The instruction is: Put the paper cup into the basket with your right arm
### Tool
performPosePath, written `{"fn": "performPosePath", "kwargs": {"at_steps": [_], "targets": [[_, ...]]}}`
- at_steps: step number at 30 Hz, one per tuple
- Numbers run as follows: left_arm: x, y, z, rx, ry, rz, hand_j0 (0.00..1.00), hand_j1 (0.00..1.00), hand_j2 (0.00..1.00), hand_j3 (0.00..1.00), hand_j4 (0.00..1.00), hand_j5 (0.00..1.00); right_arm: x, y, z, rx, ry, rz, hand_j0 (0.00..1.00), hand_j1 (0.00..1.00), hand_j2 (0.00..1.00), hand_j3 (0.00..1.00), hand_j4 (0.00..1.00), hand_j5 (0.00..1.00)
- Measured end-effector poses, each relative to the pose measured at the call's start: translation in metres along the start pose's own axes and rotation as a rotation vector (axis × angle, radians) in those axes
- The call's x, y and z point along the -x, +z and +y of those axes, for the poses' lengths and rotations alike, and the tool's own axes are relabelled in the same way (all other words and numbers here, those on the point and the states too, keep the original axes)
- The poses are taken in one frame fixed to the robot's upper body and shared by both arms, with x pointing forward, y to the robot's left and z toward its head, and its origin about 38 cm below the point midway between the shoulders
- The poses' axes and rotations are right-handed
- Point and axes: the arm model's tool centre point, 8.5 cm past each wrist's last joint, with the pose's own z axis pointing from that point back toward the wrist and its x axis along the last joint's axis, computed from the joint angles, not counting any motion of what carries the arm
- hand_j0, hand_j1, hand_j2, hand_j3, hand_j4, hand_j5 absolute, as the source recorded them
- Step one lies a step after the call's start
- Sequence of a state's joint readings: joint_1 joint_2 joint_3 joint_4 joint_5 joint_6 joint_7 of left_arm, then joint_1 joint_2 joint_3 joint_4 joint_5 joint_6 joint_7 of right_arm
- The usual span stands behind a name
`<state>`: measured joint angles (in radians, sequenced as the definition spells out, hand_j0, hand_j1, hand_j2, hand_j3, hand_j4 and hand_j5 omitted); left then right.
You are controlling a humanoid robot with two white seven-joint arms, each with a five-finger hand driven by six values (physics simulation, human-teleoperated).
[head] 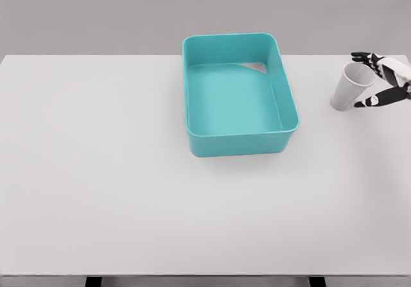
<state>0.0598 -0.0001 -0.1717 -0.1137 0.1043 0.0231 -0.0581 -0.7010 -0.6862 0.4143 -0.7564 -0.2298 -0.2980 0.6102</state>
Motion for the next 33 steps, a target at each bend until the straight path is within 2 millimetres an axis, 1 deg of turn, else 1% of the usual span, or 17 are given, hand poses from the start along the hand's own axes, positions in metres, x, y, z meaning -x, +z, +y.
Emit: {"fn": "performPosePath", "kwargs": {"at_steps": [6,7,9,10,11,12,19,22,29,33], "targets": [[0.000,0.000,0.000,0.000,0.000,0.000,1.00,1.00,1.00,1.00,1.00,1.00,-0.002,-0.004,0.003,-0.003,-0.005,-0.007,1.00,1.00,1.00,1.00,1.00,1.00],[0.000,0.000,0.000,0.000,0.000,0.000,1.00,1.00,1.00,1.00,1.00,1.00,-0.002,-0.004,0.003,-0.003,-0.005,-0.007,0.96,0.96,0.96,0.96,0.96,0.96],[0.000,0.000,0.000,0.000,0.000,0.000,1.00,1.00,1.00,1.00,1.00,1.00,-0.002,-0.005,0.003,-0.002,-0.007,-0.008,0.82,0.82,0.82,0.82,0.82,0.82],[0.000,0.000,0.000,0.000,0.000,0.000,1.00,1.00,1.00,1.00,1.00,1.00,-0.003,-0.005,0.003,-0.001,-0.008,-0.009,0.74,0.74,0.74,0.74,0.74,0.74],[0.000,0.000,0.000,0.000,0.000,0.000,1.00,1.00,1.00,1.00,1.00,1.00,-0.003,-0.005,0.003,0.000,-0.010,-0.011,0.69,0.69,0.69,0.69,0.69,0.69],[0.000,0.000,0.000,0.000,0.000,0.000,1.00,1.00,1.00,1.00,1.00,1.00,-0.003,-0.005,0.003,0.001,-0.011,-0.013,0.67,0.67,0.67,0.67,0.67,0.67],[0.000,0.000,0.000,0.000,0.000,0.000,1.00,1.00,1.00,1.00,1.00,1.00,-0.006,-0.006,0.003,-0.003,-0.007,-0.022,0.68,0.68,0.68,0.68,0.68,0.68],[0.000,0.000,0.000,0.000,0.000,0.000,1.00,1.00,1.00,1.00,1.00,1.00,-0.012,-0.007,0.002,-0.007,0.007,-0.038,0.68,0.68,0.68,0.68,0.68,0.68],[0.000,0.000,0.000,0.000,0.000,0.000,1.00,1.00,1.00,1.00,1.00,1.00,-0.044,-0.010,-0.006,-0.007,0.061,-0.113,0.68,0.68,0.68,0.68,0.68,0.68],[0.000,0.000,0.000,0.000,0.000,0.000,1.00,1.00,1.00,1.00,1.00,1.00,-0.075,-0.015,-0.007,-0.018,0.111,-0.190,0.68,0.68,0.68,0.68,0.68,0.68]]}}
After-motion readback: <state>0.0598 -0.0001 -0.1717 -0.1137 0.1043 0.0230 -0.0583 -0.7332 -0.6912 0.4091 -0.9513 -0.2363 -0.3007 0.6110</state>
